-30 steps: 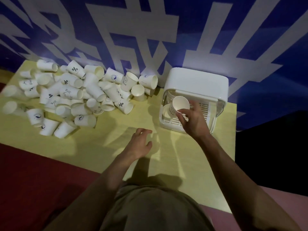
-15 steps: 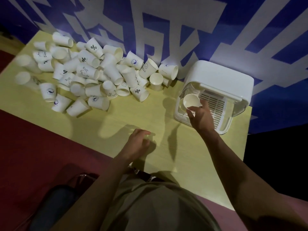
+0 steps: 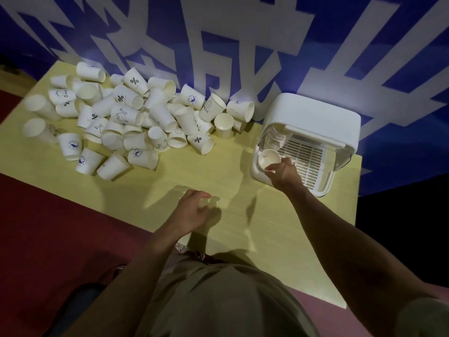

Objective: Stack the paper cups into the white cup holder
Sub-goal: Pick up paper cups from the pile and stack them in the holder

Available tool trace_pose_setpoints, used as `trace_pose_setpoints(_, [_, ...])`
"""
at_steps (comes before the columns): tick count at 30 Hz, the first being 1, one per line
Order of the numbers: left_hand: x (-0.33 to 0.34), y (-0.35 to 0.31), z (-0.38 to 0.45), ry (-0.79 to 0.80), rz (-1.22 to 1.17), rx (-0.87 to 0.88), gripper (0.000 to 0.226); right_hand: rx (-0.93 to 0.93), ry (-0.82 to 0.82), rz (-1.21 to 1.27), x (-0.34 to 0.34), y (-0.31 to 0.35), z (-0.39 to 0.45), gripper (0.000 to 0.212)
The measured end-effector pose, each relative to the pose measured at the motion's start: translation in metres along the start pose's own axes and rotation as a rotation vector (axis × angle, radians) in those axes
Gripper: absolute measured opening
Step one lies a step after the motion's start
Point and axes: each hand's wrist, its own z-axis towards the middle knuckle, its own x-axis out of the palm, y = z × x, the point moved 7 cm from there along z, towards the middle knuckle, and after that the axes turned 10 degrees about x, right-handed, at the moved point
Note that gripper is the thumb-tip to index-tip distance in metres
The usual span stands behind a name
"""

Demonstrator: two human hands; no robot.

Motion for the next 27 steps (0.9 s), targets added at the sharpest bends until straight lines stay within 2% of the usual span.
trace_pose_setpoints(3, [0.000,0.004,0.000,0.009,0.032,0.003,0.036,-0.059,-0.156,0.076,0.010,-0.016,0.005,0.042])
trace_pose_setpoints(6, [-0.002,0.006,0.000,0.030,0.035,0.016,0.035,-0.047,-0.112,0.065,0.026,-0.033,0.004,0.045])
trace_pose_setpoints(8, [-0.006,0.008,0.004,0.028,0.032,0.024,0.036,-0.085,-0.160,0.039,0.012,-0.024,-0.016,0.037])
trace_pose_setpoints(13, [-0.020,0.015,0.016,0.027,0.030,0.066,0.039,-0.002,-0.216,0.146,-0.025,0.002,-0.066,0.045])
trace_pose_setpoints(16, [-0.042,0.032,0.021,-0.002,0.017,0.090,0.040,-0.014,-0.221,0.181,-0.029,0.034,-0.088,0.045])
trace_pose_setpoints(20, [-0.099,0.072,0.019,-0.161,0.039,0.065,0.039,-0.097,-0.151,0.194,-0.007,0.102,-0.103,0.043])
trace_pose_setpoints(24, [-0.168,0.135,0.001,-0.354,0.131,0.002,0.046,-0.144,-0.058,0.196,0.030,0.175,-0.102,0.038])
trace_pose_setpoints(27, [-0.204,0.191,-0.004,-0.376,0.208,-0.053,0.056,-0.164,-0.002,0.195,0.056,0.232,-0.099,0.037])
